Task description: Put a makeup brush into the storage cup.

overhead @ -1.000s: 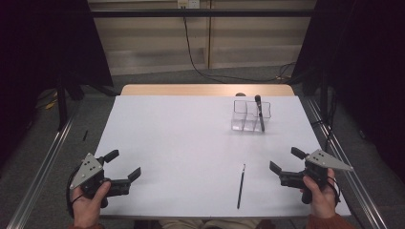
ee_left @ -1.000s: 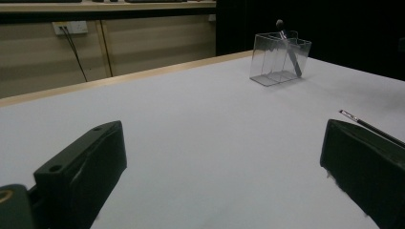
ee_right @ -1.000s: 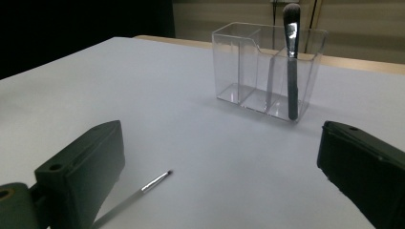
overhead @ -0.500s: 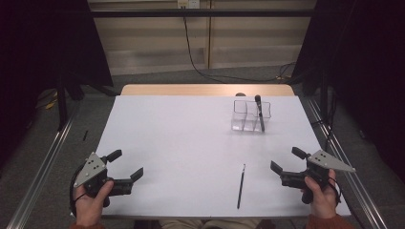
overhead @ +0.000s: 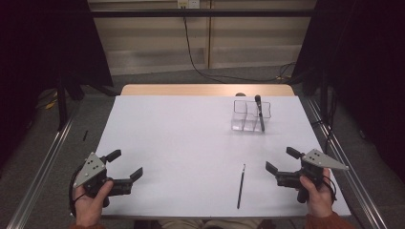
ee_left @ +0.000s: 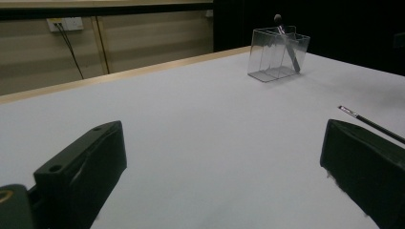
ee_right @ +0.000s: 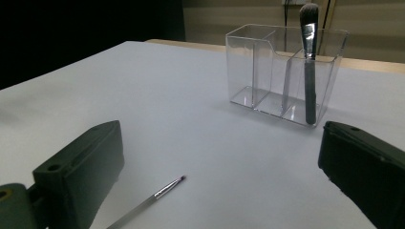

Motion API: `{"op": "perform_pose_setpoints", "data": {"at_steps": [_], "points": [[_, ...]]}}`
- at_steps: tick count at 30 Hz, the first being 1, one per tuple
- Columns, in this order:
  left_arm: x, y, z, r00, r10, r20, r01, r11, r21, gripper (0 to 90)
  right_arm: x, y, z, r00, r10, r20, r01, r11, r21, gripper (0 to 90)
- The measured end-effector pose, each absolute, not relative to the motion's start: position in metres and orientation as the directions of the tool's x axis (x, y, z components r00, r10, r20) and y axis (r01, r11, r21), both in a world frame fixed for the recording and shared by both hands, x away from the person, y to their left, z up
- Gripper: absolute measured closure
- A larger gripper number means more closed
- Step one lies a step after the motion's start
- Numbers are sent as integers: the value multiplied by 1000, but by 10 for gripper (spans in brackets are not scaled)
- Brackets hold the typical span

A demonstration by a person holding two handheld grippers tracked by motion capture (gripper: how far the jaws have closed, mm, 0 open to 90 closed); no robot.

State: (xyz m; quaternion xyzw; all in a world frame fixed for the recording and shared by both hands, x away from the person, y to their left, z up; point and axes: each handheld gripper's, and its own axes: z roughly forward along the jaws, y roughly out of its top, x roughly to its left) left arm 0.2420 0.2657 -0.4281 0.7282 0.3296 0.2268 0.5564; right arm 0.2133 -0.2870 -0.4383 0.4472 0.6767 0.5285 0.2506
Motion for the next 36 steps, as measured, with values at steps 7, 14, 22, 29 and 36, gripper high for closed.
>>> {"op": "perform_pose_setpoints", "data": {"at_steps": [7,14,22,29,36], "points": [[242,266,-428,680,732,-36,225,-162,961,18,219,-279,-438,-493,859,138,347,49,937,8],[243,266,-428,677,735,-39,229,-160,960,18,227,-270,-436,-517,846,127,357,79,931,9],[242,267,-428,680,733,-35,225,-163,961,18,233,-261,-436,-547,830,111,367,118,923,7],[243,266,-428,678,734,-35,227,-164,960,19,239,-251,-434,-574,813,98,359,142,922,6],[243,266,-428,678,734,-36,227,-162,960,18,246,-241,-432,-582,807,102,372,152,916,5]]}}
